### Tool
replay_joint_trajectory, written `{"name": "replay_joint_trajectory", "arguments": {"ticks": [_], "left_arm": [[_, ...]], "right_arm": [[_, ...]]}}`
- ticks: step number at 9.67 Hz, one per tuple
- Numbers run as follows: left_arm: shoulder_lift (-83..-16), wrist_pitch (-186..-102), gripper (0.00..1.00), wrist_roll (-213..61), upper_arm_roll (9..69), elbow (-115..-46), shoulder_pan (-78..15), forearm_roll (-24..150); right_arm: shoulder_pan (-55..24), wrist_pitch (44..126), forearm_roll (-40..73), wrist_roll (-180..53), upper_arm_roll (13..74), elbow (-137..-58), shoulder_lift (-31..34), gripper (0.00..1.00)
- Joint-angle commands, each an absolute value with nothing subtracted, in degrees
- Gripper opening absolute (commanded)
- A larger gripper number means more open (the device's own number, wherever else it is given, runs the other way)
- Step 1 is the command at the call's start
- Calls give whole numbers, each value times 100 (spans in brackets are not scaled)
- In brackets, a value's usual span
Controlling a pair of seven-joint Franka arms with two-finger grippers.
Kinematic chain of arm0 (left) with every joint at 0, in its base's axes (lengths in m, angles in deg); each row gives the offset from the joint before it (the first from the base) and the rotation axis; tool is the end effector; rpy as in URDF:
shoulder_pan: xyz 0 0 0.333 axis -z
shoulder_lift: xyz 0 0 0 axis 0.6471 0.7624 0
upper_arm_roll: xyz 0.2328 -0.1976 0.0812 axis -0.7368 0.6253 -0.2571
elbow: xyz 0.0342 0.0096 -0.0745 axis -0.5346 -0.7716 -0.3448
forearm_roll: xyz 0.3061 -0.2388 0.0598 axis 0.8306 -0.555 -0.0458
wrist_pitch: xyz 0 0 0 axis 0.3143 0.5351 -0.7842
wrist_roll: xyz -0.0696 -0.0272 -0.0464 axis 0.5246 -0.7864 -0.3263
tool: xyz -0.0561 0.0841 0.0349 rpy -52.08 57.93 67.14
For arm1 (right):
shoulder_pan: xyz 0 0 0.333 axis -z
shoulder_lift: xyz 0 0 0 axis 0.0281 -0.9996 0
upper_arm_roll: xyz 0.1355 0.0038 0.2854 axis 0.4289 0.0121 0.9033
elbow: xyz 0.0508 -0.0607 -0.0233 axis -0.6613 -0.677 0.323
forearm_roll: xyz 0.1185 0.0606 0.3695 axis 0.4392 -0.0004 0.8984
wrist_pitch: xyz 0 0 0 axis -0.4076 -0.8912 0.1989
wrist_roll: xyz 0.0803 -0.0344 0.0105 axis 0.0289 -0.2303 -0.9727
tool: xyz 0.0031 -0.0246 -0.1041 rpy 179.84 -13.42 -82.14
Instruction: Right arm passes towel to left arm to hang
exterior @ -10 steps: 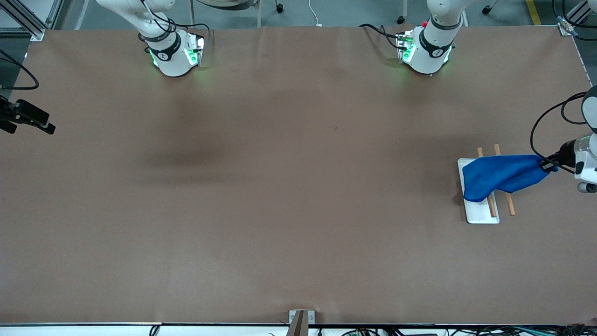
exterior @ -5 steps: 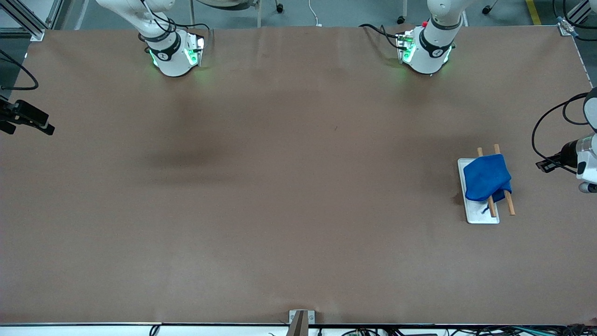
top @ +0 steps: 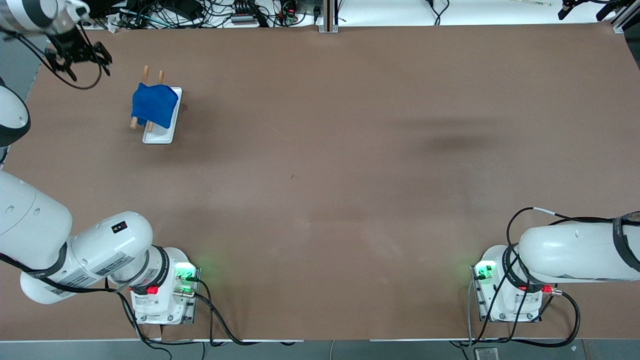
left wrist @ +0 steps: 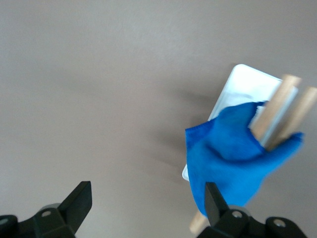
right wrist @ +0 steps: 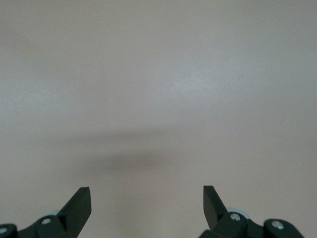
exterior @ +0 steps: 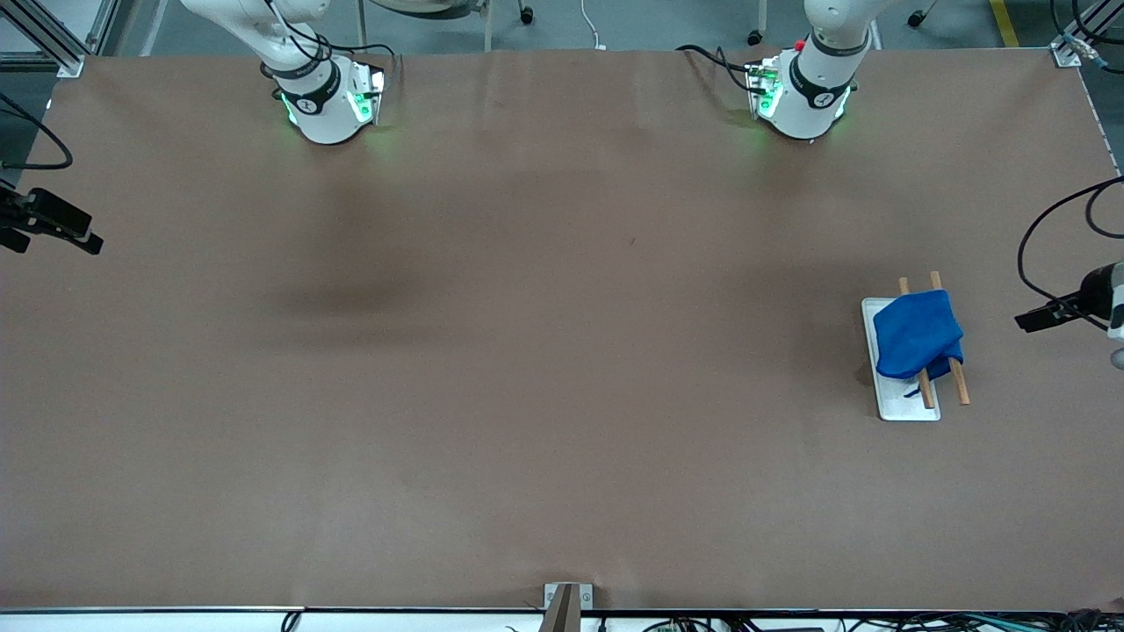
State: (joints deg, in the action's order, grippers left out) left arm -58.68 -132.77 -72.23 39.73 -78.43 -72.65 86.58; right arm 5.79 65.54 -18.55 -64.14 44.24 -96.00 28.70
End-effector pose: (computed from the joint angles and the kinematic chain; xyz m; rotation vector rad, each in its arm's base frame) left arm 0.5988 0.1814 0.4258 -2.9469 -0.4991 0.1951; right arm 0.5391 -0.0812 0.6076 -3.1081 0.0837 -0.0723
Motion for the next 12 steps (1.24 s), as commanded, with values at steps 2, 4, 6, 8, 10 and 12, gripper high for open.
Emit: {"name": "replay_joint_trajectory", "arguments": {"ticks": [2,4,6,8,10,12], "left_arm": [[-5770,-12219,100,-7673,4461,-6712,-7249,8711],[-5779,-11577,100,-7760,4813,-6018,-7258,8694],[-6005,-11049,100,-8103,5139,-5813,-7267,8685],[-6445,-11003,100,-8113,5402,-5812,-7267,8336],[-6779,-11002,100,-8043,5570,-5839,-7267,8010],[-6850,-10994,100,-8086,5632,-5865,-7267,7817]], "right_arm": [[662,6532,-1875,-6417,4488,-9527,2839,100],[662,6532,-1883,-6409,4488,-9527,2839,100],[644,6532,-1883,-6409,4488,-9527,2839,100],[653,6532,-1883,-6409,4488,-9527,2839,100],[653,6532,-1883,-6417,4488,-9527,2839,100],[653,6532,-1883,-6409,4488,-9527,2839,100]]}}
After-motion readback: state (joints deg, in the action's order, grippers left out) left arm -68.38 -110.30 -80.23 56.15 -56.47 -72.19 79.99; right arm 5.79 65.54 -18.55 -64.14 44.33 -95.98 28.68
